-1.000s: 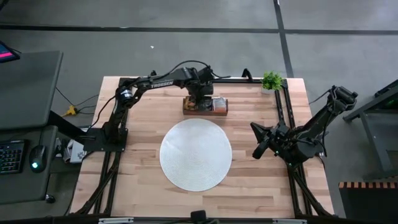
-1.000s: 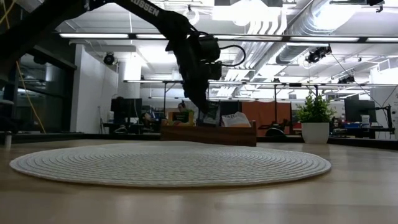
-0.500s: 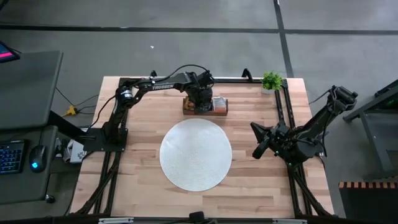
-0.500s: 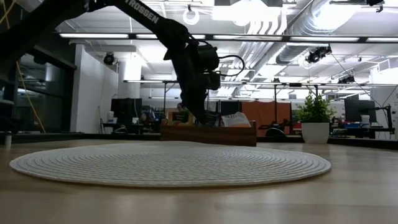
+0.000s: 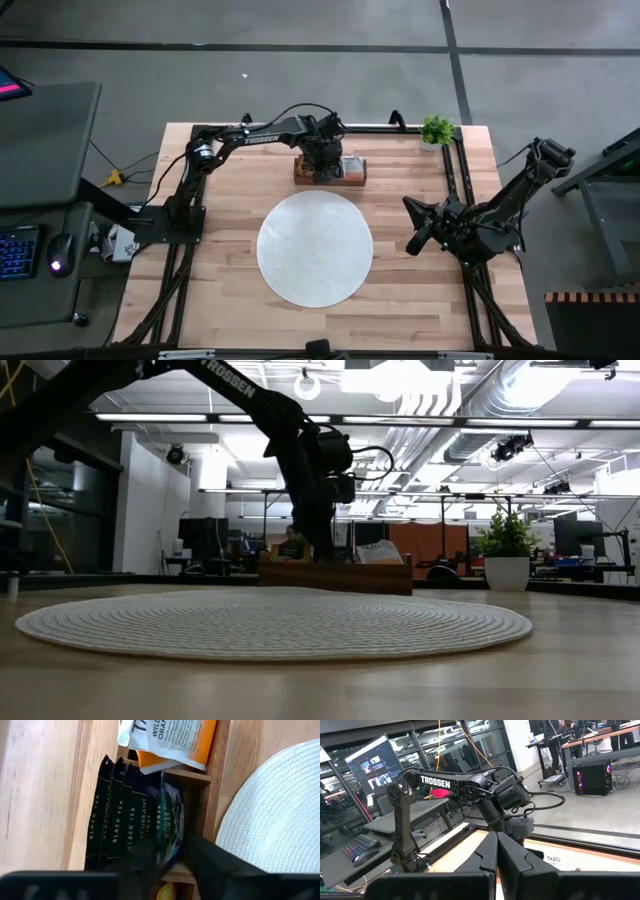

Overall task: Pick & Place Tea
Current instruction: Put the black tea bag into the middle section of the wooden organizer, then return to Home Position

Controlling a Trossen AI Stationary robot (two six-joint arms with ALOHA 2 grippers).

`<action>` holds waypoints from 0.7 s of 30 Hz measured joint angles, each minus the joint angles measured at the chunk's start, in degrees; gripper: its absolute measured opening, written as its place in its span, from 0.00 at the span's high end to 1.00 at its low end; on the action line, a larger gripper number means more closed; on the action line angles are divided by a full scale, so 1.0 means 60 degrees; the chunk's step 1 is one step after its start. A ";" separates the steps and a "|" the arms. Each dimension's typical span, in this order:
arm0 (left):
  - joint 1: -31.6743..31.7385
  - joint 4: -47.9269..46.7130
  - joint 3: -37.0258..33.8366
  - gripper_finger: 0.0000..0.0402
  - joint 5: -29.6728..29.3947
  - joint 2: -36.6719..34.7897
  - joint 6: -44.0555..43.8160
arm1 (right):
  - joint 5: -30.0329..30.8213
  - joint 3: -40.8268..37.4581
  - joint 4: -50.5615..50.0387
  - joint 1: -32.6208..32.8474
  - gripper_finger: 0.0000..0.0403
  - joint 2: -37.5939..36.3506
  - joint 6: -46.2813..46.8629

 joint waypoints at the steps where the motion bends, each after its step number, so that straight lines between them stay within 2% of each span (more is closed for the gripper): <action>1: 0.0000 -0.0004 0.0000 0.70 0.0000 0.0000 0.0000 | 0.0000 0.0000 -0.0001 0.0000 1.00 0.0000 0.0000; 6: 0.0000 -0.0092 0.0094 0.52 -0.0004 0.0000 0.0010 | 0.0000 0.0000 -0.0001 0.0000 1.00 0.0000 0.0000; 10: 0.0000 -0.0544 0.0591 0.46 -0.0220 -0.0091 0.0046 | 0.0000 0.0000 -0.0001 0.0000 1.00 0.0000 0.0000; 15: 0.0004 -0.1456 0.1813 0.49 -0.0564 -0.0259 0.0214 | -0.0004 0.0000 -0.0001 0.0000 1.00 0.0000 -0.0036; 21: 0.0004 -0.1522 0.2622 0.62 -0.0474 -0.1239 0.0017 | -0.0042 0.0000 0.0008 0.0000 1.00 -0.0154 -0.0249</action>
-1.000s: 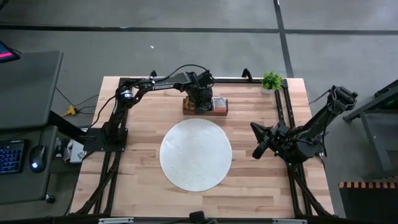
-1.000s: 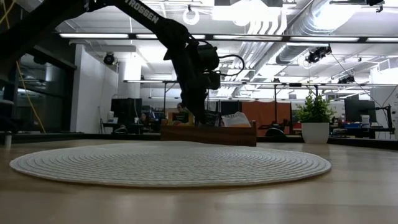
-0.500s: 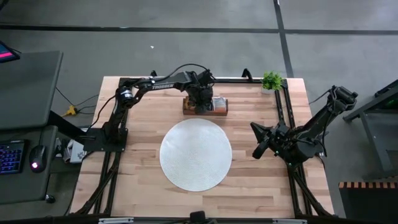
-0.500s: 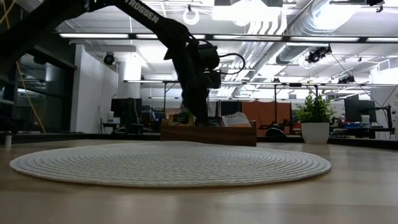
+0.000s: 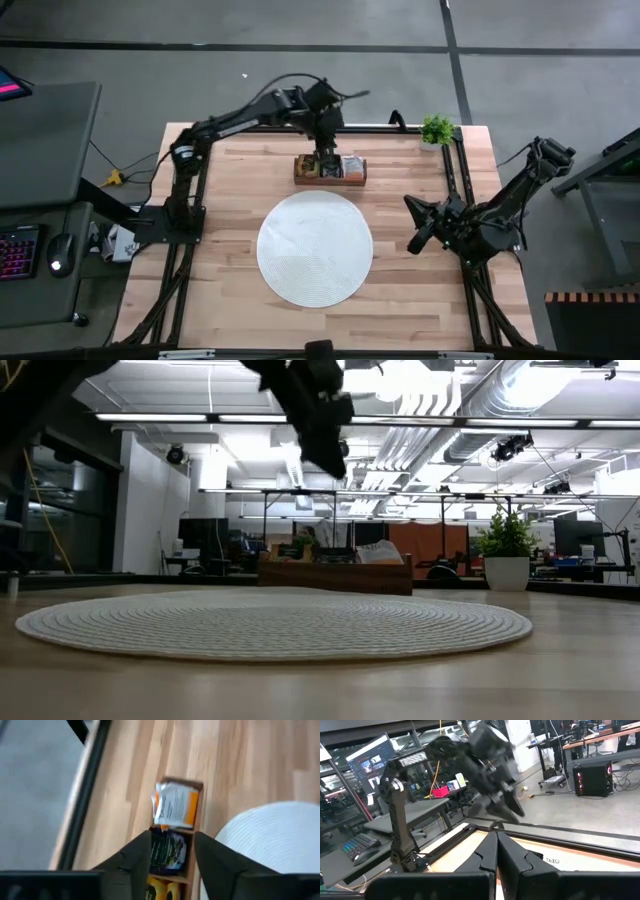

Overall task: Pick & Place Tea
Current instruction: Return to Home Position

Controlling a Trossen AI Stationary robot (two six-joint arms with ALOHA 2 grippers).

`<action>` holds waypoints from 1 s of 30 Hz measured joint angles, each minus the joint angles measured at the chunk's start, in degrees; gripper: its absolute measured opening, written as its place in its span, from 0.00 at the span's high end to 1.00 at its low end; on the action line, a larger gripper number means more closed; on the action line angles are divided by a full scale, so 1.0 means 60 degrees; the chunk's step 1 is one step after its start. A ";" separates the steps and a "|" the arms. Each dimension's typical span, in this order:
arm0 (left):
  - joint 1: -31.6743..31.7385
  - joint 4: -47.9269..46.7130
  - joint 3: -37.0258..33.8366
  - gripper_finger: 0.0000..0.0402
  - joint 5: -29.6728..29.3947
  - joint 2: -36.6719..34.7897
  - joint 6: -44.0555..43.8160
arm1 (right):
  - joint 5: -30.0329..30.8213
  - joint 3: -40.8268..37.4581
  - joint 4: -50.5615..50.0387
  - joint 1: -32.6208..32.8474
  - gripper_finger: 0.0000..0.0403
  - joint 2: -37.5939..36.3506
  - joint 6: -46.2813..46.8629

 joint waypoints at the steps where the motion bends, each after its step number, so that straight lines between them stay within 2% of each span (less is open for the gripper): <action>1: 0.0000 0.0017 -0.0003 0.65 0.0001 -0.0210 -0.0053 | -0.0006 0.0000 -0.0005 -0.0002 1.00 -0.0056 -0.0037; 8: -0.0011 -0.0591 -0.0021 0.96 0.0548 -0.1967 -0.0449 | -0.0223 0.0000 -0.0008 -0.0003 1.00 -0.0479 -0.0660; 11: -0.0067 -0.0891 -0.0025 0.97 0.0664 -0.2700 -0.0594 | -0.0259 0.0000 -0.0024 -0.0004 1.00 -0.0609 -0.0877; 16: -0.0142 -0.1397 -0.0068 0.99 0.0249 -0.3921 -0.1099 | -0.0280 0.0000 -0.0081 -0.0001 1.00 -0.0745 -0.1084; 18: -0.0133 -0.1356 -0.0423 1.00 0.0237 -0.4630 -0.1139 | -0.0304 0.0000 -0.0150 -0.0004 1.00 -0.0796 -0.1081; 20: -0.0131 -0.1025 -0.1183 1.00 0.0244 -0.5538 -0.1315 | -0.0345 -0.0004 -0.0244 -0.0002 1.00 -0.0836 -0.1050; 23: -0.0135 -0.0293 -0.3055 1.00 0.0244 -0.7149 -0.1808 | -0.0389 -0.0004 -0.0319 -0.0004 1.00 -0.0869 -0.1037; 30: -0.0550 0.2970 -0.8947 1.00 0.0595 -1.2183 -0.4485 | -0.0439 -0.0004 -0.0337 0.0000 1.00 -0.0869 -0.1193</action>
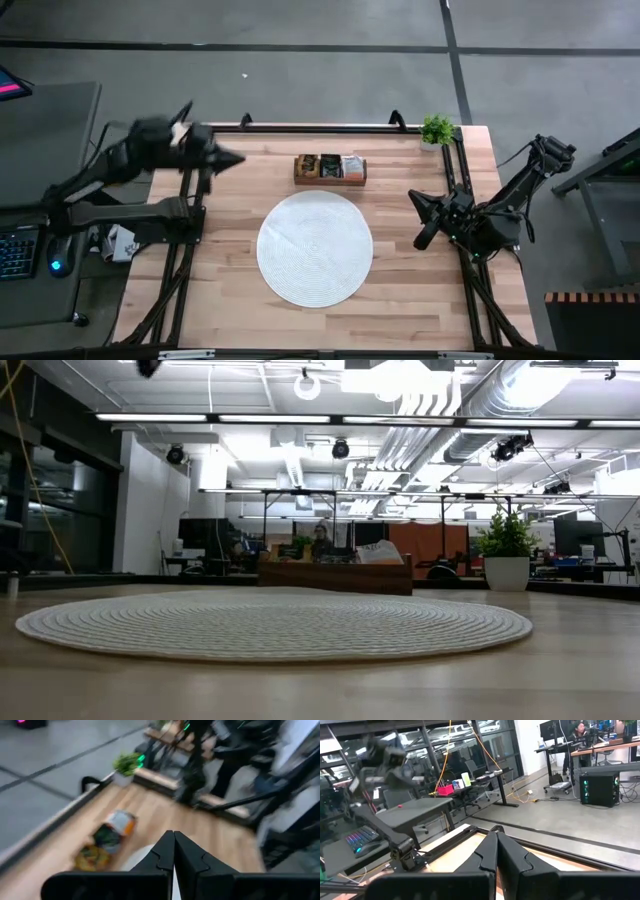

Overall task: Pick & Place Tea
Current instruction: Return to Home Position

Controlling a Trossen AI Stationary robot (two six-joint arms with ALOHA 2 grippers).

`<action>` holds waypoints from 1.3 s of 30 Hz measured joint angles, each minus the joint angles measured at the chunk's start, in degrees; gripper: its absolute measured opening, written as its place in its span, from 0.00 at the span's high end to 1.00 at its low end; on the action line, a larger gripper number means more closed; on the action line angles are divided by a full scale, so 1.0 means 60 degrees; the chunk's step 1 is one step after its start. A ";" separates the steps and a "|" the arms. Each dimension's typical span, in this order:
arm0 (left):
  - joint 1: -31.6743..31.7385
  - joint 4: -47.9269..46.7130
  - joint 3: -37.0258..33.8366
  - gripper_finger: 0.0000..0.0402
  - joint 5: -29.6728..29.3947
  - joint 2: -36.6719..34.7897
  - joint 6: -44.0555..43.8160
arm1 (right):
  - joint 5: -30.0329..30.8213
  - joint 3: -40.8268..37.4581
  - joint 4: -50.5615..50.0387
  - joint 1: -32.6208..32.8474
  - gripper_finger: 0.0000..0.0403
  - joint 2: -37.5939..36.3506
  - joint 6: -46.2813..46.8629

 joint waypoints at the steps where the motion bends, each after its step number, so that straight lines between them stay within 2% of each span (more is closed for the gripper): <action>1: -0.0182 0.0444 -0.0693 1.00 0.0006 -0.0586 -0.0367 | 0.0001 0.0000 -0.0003 0.0000 1.00 0.0000 -0.0023; 3: -0.0567 0.1007 -0.1885 1.00 -0.0092 -0.1587 -0.1018 | 0.0001 0.0000 -0.0003 0.0000 1.00 0.0000 -0.0026; 5: -0.0964 0.1109 -0.2852 1.00 -0.0657 -0.2520 -0.1449 | 0.0007 0.0000 -0.0003 -0.0004 1.00 0.0000 -0.0029; 9: -0.1635 0.1470 -0.4103 1.00 -0.1402 -0.3817 -0.1920 | 0.0150 0.0000 -0.0003 -0.0003 1.00 0.0000 -0.0026; 17: -0.2490 0.3029 -0.6565 1.00 -0.1995 -0.4519 -0.1956 | 0.0446 -0.0004 0.0015 -0.0001 1.00 0.0000 0.0028; 25: -0.2524 0.7196 -0.8827 1.00 -0.1936 -0.5261 -0.1522 | 0.0746 -0.0004 0.0094 -0.0004 1.00 0.0000 0.0028; 29: -0.2524 0.7994 -0.9630 1.00 -0.1936 -0.5743 -0.1463 | 0.0752 -0.0004 0.0172 -0.0004 1.00 0.0000 0.0028; 33: -0.2524 0.8012 -1.0184 1.00 -0.2098 -0.6306 -0.1561 | 0.0754 -0.0004 0.0234 -0.0004 1.00 0.0000 0.0017; 36: -0.2519 0.8112 -1.0294 1.00 -0.2200 -0.6846 -0.1486 | 0.0755 -0.0004 0.0242 -0.0004 1.00 0.0000 0.0016; 39: -0.2517 0.8029 -1.0300 1.00 -0.2322 -0.6807 -0.1296 | 0.0644 -0.0004 0.0334 -0.0014 1.00 0.0000 0.0014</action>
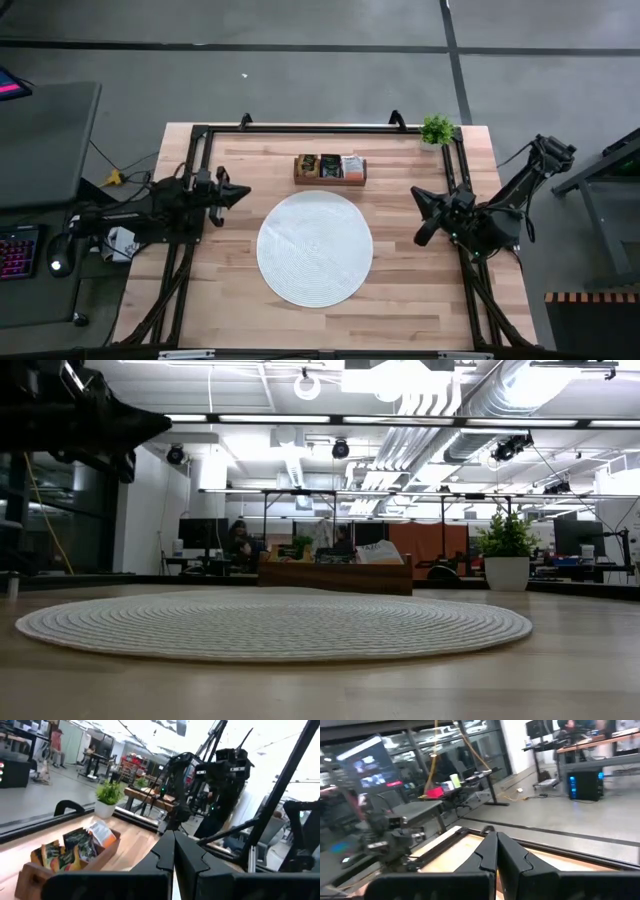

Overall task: Pick & Place Tea
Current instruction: Return to Home Position

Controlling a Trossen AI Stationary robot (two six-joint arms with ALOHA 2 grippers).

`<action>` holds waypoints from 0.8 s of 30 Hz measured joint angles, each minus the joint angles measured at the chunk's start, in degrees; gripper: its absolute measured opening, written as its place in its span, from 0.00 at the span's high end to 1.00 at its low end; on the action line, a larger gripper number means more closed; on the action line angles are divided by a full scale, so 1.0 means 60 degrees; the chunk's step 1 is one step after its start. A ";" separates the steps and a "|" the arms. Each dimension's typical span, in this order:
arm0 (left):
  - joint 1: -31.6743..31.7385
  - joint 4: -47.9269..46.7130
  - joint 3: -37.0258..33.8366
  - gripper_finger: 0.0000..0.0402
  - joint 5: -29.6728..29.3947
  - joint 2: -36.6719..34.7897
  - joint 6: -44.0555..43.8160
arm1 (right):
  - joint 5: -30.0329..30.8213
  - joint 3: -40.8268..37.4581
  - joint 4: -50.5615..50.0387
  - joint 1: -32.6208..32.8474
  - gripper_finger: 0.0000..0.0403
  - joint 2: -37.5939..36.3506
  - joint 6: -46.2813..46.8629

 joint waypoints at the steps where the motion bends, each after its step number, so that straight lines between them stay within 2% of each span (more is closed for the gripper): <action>1: 0.0000 -0.0005 -0.0001 1.00 0.0008 0.0000 0.0023 | -0.0210 0.0000 0.0023 -0.0053 1.00 0.0000 0.0022; 3: 0.0000 -0.0078 -0.0006 1.00 0.0014 -0.0025 0.0019 | -0.1033 0.0000 -0.0076 -0.0356 1.00 0.0000 0.0310; 5: 0.0000 -0.0078 -0.0007 1.00 0.0100 -0.0017 0.0040 | -0.2287 -0.0002 -0.0385 -0.0886 1.00 0.0002 0.0768; 10: 0.0000 -0.0002 -0.0018 1.00 0.0225 -0.0014 0.0077 | -0.5414 -0.0524 -0.0530 -0.3053 1.00 0.0004 0.1909; 15: 0.0000 -0.0028 -0.0022 1.00 0.0226 -0.0014 0.0079 | -0.8361 -0.1295 0.0307 -0.4811 1.00 -0.0499 0.2045; 17: 0.0000 -0.0028 -0.0025 1.00 0.0233 -0.0014 0.0028 | -0.8550 -0.1733 0.0564 -0.5042 1.00 -0.0975 0.1765; 19: 0.0000 -0.0028 -0.0026 1.00 0.0244 -0.0014 0.0015 | -0.8170 -0.2337 0.0968 -0.5006 1.00 -0.1660 0.1321; 24: 0.0000 -0.0001 -0.0033 1.00 0.0168 -0.0014 -0.0231 | -0.7359 -0.4469 0.3729 -0.4539 1.00 -0.3880 -0.0170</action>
